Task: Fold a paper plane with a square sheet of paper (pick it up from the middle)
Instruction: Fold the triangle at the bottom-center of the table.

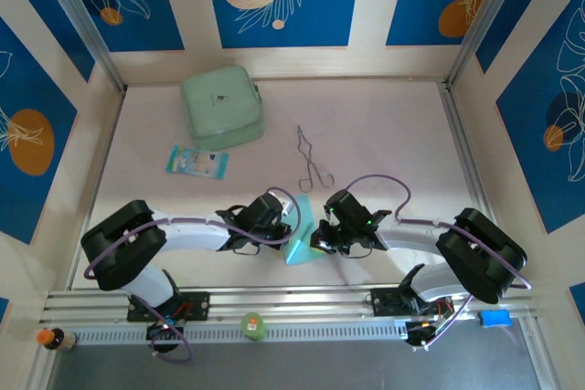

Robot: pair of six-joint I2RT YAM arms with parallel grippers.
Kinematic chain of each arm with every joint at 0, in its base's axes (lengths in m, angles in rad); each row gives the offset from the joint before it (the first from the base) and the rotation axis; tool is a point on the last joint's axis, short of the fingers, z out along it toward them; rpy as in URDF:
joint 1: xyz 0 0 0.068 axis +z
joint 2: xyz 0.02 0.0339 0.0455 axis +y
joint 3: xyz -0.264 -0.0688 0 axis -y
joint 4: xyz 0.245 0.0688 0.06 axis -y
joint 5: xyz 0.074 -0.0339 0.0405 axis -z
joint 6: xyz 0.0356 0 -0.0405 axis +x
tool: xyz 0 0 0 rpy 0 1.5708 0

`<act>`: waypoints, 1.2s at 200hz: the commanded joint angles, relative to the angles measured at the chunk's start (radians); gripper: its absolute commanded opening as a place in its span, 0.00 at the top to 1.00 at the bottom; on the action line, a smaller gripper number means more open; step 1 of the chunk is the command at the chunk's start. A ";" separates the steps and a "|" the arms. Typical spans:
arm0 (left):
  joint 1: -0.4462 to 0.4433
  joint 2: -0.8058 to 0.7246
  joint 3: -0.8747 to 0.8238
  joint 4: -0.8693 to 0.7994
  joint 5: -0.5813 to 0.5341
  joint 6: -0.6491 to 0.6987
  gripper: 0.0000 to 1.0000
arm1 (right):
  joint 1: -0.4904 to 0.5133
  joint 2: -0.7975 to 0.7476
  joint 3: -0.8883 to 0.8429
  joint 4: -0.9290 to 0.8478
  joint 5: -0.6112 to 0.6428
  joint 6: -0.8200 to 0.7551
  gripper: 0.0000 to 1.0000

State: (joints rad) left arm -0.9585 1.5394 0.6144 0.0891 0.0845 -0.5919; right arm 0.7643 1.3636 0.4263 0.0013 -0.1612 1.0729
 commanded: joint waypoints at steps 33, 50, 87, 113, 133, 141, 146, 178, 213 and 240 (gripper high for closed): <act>0.000 0.017 0.001 0.010 0.006 0.024 0.95 | -0.007 0.019 -0.005 -0.098 0.020 -0.016 0.98; -0.001 0.033 -0.002 0.018 0.013 0.021 0.95 | -0.008 0.020 -0.003 -0.099 0.019 -0.018 0.98; 0.000 0.057 -0.017 0.026 0.024 0.009 0.96 | -0.007 0.007 -0.004 -0.087 0.013 -0.023 0.97; -0.001 0.062 -0.018 0.016 0.034 0.004 0.97 | -0.014 -0.020 0.007 -0.086 0.006 -0.043 0.95; 0.000 0.059 -0.021 0.008 0.032 0.001 0.97 | -0.036 -0.061 0.018 -0.099 0.008 -0.048 0.94; -0.001 0.057 -0.021 0.003 0.033 -0.004 0.97 | -0.047 -0.080 0.018 -0.086 -0.001 -0.047 0.94; -0.001 0.055 -0.020 0.000 0.033 -0.007 0.97 | -0.054 -0.093 0.018 -0.078 -0.008 -0.046 0.94; 0.000 0.048 -0.020 -0.010 0.023 -0.037 0.97 | -0.066 -0.131 0.027 -0.023 -0.041 -0.026 0.95; -0.001 0.049 -0.022 -0.003 0.021 -0.069 0.98 | -0.046 -0.067 0.042 0.074 -0.081 0.016 0.97; -0.001 0.054 -0.023 -0.006 0.021 -0.070 0.98 | -0.017 -0.008 0.079 0.096 -0.072 0.019 0.98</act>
State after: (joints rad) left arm -0.9585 1.5730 0.6140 0.1406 0.0990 -0.6460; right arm 0.7242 1.3140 0.4595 0.0498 -0.2050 1.0760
